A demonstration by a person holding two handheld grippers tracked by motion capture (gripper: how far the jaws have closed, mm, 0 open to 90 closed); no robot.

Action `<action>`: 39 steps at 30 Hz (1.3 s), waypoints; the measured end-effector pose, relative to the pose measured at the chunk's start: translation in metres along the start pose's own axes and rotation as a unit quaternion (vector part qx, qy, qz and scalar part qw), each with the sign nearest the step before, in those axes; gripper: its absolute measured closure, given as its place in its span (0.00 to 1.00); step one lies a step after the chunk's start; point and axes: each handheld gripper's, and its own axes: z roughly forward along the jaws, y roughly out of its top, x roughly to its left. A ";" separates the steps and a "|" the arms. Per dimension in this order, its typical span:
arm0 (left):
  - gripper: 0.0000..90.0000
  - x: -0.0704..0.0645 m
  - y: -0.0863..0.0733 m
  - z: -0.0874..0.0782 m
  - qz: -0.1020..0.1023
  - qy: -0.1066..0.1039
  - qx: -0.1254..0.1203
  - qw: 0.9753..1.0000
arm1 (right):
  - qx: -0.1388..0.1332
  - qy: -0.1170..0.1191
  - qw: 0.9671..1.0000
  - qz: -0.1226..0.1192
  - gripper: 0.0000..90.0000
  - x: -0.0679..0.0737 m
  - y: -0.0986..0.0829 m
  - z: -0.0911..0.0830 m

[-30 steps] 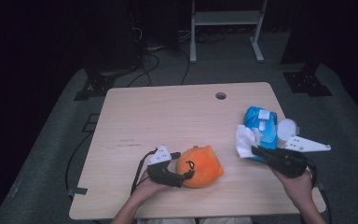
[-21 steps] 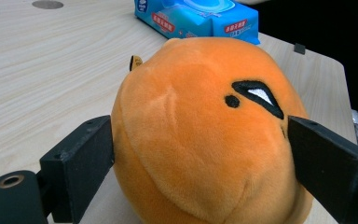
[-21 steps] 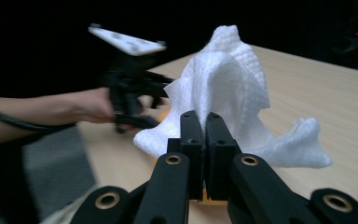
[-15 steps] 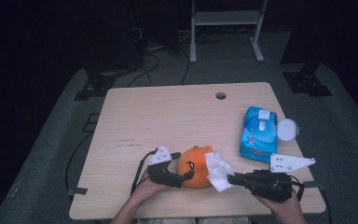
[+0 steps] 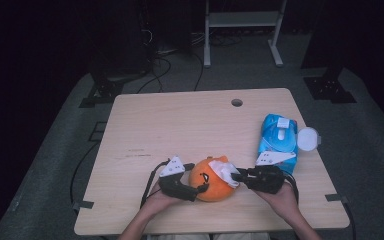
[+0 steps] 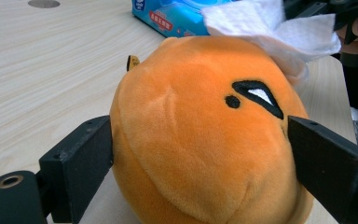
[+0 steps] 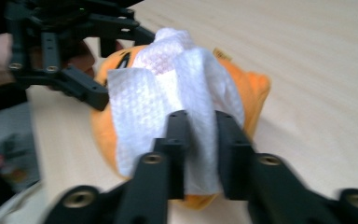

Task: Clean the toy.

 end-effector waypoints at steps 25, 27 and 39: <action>0.25 -0.003 0.005 -0.002 0.018 0.009 0.033 0.999 | -0.015 -0.043 0.998 -0.033 0.93 0.017 -0.014 0.011; 0.25 0.000 0.003 -0.004 0.007 0.009 0.034 0.999 | -0.018 -0.019 0.999 -0.037 0.93 0.026 -0.015 0.011; 0.27 0.006 0.001 -0.004 -0.013 0.019 0.030 0.999 | -0.013 -0.029 0.999 -0.041 0.93 0.028 -0.018 0.009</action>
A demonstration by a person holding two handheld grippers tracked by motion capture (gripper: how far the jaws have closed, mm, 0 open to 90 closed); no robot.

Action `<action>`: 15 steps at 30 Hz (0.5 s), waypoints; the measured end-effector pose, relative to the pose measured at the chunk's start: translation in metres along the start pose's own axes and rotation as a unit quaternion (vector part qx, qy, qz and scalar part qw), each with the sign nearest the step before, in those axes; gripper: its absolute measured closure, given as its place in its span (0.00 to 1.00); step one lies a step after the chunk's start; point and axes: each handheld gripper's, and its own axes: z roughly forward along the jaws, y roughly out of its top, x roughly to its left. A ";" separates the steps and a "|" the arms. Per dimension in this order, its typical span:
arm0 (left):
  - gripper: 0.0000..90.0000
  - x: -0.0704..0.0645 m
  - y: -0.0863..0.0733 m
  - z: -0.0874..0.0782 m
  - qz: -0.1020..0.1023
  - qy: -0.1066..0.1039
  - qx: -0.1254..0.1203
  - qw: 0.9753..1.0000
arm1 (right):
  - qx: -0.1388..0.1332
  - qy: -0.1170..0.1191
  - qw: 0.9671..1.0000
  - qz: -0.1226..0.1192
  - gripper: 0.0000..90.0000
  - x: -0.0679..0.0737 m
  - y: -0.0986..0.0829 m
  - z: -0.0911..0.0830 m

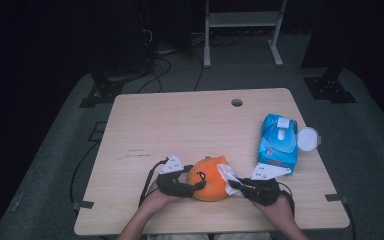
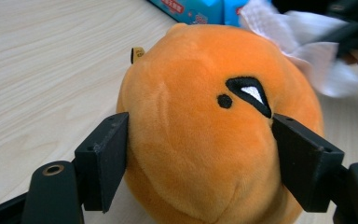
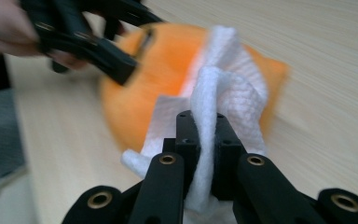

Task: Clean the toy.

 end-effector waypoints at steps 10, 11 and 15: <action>0.28 0.002 0.001 -0.002 -0.010 0.026 -0.008 1.000 | -0.005 -0.005 1.000 0.009 0.93 -0.007 0.003 0.005; 0.28 0.002 0.001 -0.001 -0.010 0.026 -0.007 1.000 | -0.004 -0.010 1.000 0.015 0.93 -0.008 0.001 0.003; 0.28 0.003 0.001 -0.003 -0.009 0.024 -0.010 1.000 | -0.008 -0.010 1.000 0.009 0.92 0.000 0.004 0.004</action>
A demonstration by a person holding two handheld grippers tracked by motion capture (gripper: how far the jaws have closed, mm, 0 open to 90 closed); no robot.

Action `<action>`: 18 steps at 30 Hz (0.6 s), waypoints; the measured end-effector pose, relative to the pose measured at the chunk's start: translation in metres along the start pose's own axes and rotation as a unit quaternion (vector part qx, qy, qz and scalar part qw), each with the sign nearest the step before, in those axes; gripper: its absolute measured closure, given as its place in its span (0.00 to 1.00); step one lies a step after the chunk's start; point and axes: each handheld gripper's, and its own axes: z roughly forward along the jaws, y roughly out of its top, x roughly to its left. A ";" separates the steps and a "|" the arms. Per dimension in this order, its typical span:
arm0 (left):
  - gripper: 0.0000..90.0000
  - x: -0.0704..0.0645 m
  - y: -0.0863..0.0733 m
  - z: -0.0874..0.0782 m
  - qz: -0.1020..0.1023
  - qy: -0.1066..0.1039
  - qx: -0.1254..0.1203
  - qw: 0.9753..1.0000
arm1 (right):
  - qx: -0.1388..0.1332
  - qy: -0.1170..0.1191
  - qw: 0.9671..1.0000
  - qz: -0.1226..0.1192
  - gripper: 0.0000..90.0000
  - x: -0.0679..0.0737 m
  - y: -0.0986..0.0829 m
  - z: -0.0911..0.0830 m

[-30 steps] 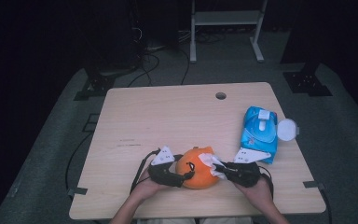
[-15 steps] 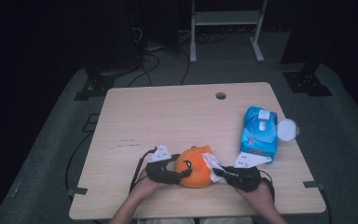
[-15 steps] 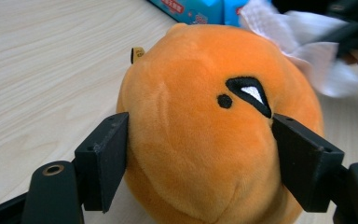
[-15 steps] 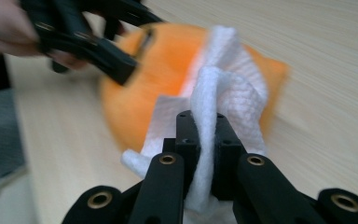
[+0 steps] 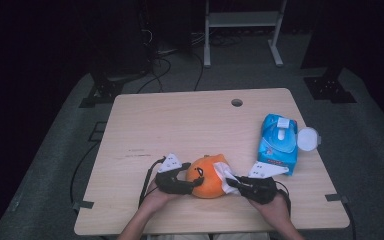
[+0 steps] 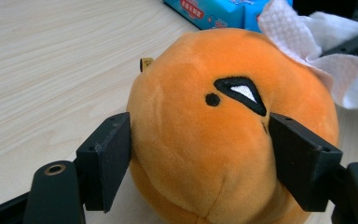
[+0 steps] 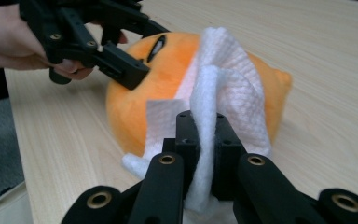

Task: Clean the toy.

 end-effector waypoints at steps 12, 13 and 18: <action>0.33 -0.008 0.001 -0.005 0.074 -0.004 -0.001 0.997 | -0.007 -0.020 1.000 0.015 0.92 -0.010 -0.001 0.004; 0.34 -0.007 0.001 -0.005 0.068 -0.004 -0.003 0.998 | -0.012 -0.011 1.000 0.009 0.92 -0.005 0.001 0.004; 0.36 -0.001 -0.002 -0.006 0.039 -0.008 -0.005 0.999 | -0.014 -0.005 1.000 -0.001 0.92 -0.008 0.005 0.003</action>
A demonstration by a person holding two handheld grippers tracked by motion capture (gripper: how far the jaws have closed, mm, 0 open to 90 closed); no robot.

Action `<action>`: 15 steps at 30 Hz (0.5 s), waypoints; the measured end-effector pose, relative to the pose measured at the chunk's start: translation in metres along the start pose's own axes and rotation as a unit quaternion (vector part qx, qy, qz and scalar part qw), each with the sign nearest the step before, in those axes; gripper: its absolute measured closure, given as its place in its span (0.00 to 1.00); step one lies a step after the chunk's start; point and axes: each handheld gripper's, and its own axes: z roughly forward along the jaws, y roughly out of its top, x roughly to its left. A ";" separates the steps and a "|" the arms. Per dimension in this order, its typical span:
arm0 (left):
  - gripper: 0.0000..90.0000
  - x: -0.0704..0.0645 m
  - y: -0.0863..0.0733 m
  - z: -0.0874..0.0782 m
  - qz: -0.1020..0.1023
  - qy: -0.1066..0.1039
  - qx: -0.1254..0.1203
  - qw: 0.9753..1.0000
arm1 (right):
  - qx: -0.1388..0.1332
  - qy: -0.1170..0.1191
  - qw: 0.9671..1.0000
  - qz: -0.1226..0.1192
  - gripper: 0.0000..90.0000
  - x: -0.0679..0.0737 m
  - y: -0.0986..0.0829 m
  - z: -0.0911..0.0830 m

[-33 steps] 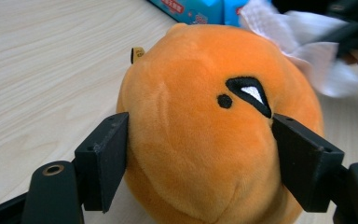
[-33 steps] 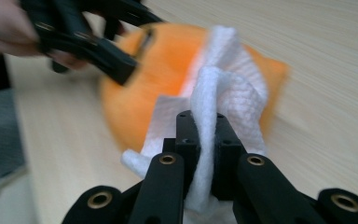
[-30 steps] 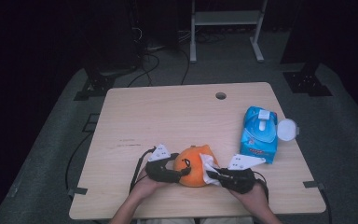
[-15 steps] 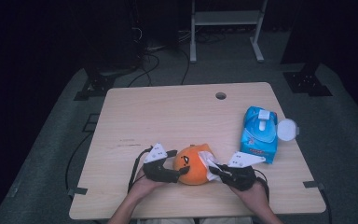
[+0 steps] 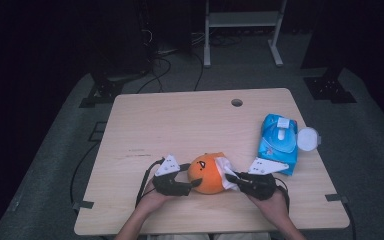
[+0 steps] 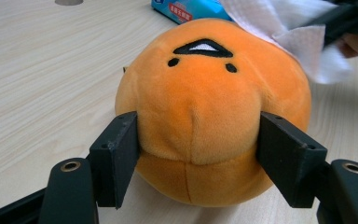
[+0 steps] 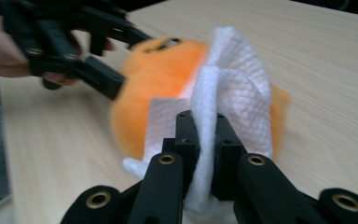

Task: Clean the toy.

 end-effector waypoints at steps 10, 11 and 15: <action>0.18 -0.008 0.001 0.010 0.004 0.005 -0.001 1.000 | 0.014 -0.017 1.000 0.022 0.92 -0.009 -0.007 0.001; 0.18 -0.007 0.002 0.011 0.001 0.004 0.000 1.000 | 0.011 -0.013 1.000 0.014 0.92 -0.004 -0.004 0.001; 0.28 -0.008 0.004 0.008 0.016 0.004 -0.002 1.000 | -0.001 0.005 1.000 0.001 0.92 0.002 0.002 0.002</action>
